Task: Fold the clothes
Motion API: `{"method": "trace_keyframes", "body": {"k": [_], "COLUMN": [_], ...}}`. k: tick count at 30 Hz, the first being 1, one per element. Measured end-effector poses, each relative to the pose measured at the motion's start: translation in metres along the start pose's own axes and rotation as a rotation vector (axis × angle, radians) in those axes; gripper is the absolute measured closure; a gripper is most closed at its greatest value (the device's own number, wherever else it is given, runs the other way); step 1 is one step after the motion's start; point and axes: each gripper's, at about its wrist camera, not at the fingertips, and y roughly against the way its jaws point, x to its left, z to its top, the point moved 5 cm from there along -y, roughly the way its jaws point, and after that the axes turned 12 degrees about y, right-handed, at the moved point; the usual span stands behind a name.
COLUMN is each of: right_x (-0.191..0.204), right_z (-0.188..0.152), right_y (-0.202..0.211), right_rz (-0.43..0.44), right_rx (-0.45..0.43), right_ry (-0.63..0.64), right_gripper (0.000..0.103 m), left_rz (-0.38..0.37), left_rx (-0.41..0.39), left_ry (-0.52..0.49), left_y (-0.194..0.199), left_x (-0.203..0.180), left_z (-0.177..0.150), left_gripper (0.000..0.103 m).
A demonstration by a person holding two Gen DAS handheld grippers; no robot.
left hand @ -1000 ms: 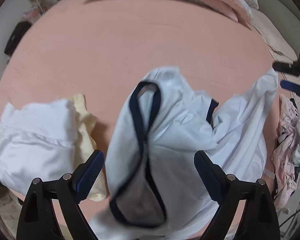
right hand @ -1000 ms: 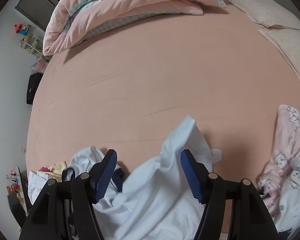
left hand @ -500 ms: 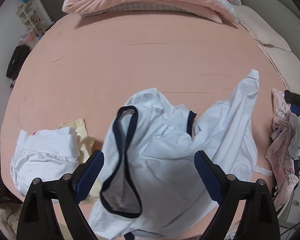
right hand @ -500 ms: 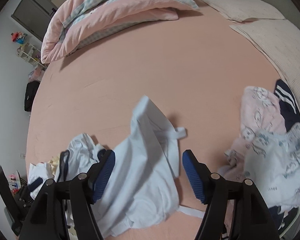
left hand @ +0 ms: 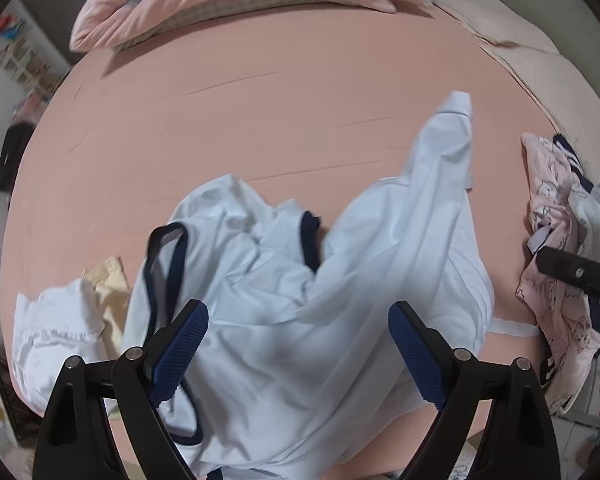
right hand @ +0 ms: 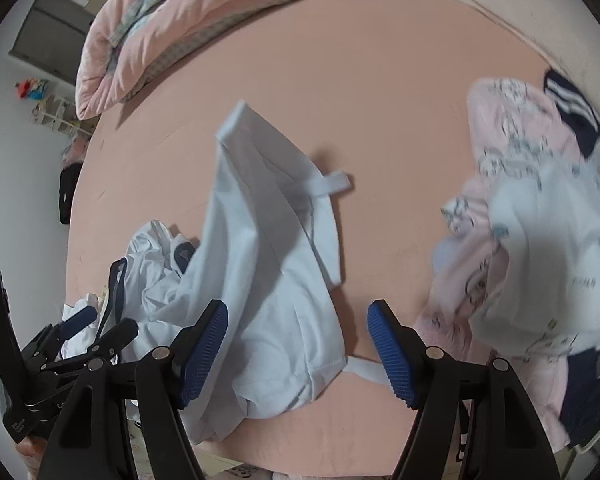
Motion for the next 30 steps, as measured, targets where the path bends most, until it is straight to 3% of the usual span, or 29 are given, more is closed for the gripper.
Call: {"method": "trace_keyframes", "body": {"k": [11, 20, 30], "right_x": [-0.034, -0.042, -0.053], "right_z": [-0.031, -0.05, -0.089], "right_y": [-0.014, -0.033, -0.053], "right_rz": [0.031, 0.062, 0.139], "right_rx": [0.001, 0.041, 0.057], "right_ry": [-0.149, -0.221, -0.41], "right_gripper": [0.031, 0.031, 0.031], "left_rz": [-0.015, -0.035, -0.041], "left_rx": [-0.001, 0.012, 0.011], "left_ry": [-0.1, -0.116, -0.121], "left_y": [-0.018, -0.034, -0.042], "left_x": [-0.043, -0.063, -0.077], "left_z": [0.006, 0.006, 0.017], "left_gripper": [0.011, 0.011, 0.011]}}
